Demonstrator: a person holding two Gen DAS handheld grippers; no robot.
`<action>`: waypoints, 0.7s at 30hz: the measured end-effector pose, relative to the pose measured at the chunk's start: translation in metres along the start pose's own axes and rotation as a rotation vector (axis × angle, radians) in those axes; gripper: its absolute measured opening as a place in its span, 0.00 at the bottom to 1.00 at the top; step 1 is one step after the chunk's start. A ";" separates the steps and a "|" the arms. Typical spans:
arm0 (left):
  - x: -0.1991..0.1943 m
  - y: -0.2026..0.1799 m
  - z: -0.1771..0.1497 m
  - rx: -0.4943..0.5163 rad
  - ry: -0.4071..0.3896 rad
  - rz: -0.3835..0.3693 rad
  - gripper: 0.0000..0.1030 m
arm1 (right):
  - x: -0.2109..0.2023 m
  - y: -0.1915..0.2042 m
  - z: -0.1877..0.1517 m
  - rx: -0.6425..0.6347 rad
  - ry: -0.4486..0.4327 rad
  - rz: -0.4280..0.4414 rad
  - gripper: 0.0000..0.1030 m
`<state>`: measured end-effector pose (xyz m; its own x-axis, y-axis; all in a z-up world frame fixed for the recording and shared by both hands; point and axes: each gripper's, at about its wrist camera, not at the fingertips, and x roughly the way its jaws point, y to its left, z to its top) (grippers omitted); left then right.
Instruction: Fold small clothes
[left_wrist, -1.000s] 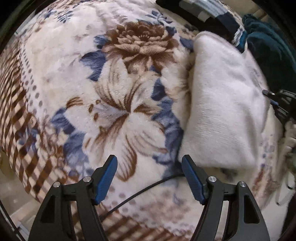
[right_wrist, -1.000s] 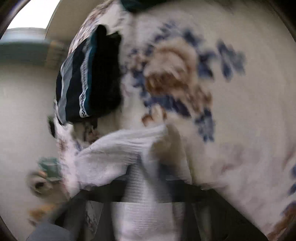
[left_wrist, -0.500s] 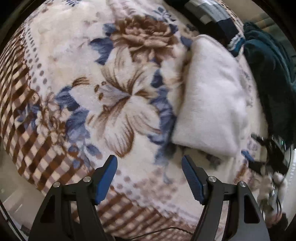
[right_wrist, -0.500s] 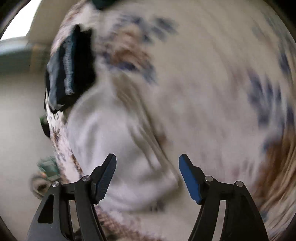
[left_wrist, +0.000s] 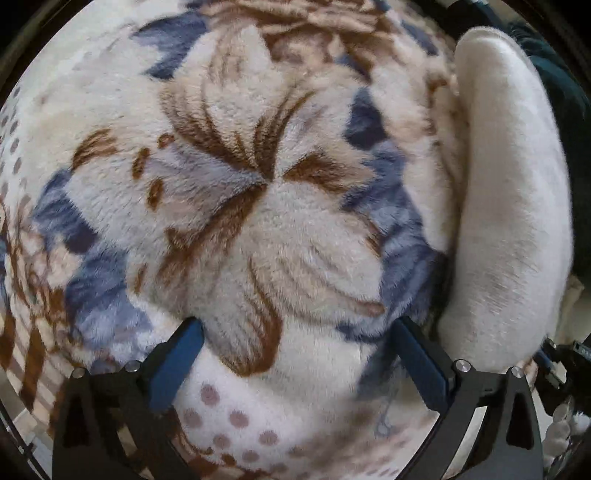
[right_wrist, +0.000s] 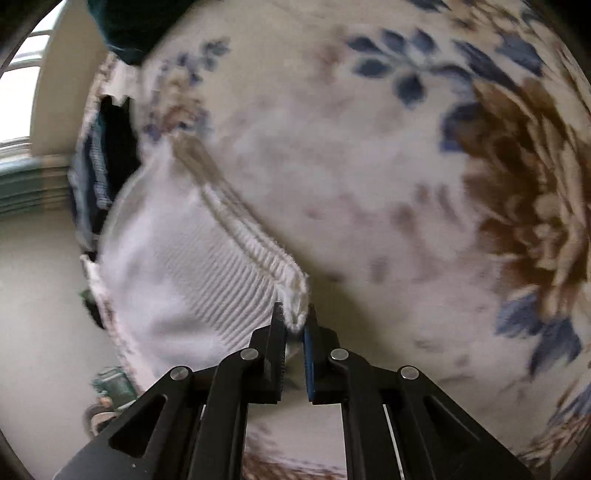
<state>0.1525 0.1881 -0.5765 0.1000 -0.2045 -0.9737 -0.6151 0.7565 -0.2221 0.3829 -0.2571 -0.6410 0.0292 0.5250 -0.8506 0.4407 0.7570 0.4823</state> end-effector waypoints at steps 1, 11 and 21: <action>0.004 -0.003 0.003 -0.001 0.015 0.021 1.00 | 0.007 -0.001 0.002 -0.002 0.042 0.011 0.12; -0.031 -0.035 0.040 -0.035 -0.029 -0.043 1.00 | -0.009 0.059 0.022 -0.328 -0.005 0.099 0.93; 0.003 -0.112 0.128 0.088 -0.076 -0.393 1.00 | 0.084 0.091 0.097 -0.383 0.205 0.314 1.00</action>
<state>0.3220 0.1819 -0.5607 0.3740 -0.4447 -0.8139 -0.4490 0.6810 -0.5785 0.5124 -0.1815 -0.6888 -0.0861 0.7851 -0.6134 0.0789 0.6191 0.7813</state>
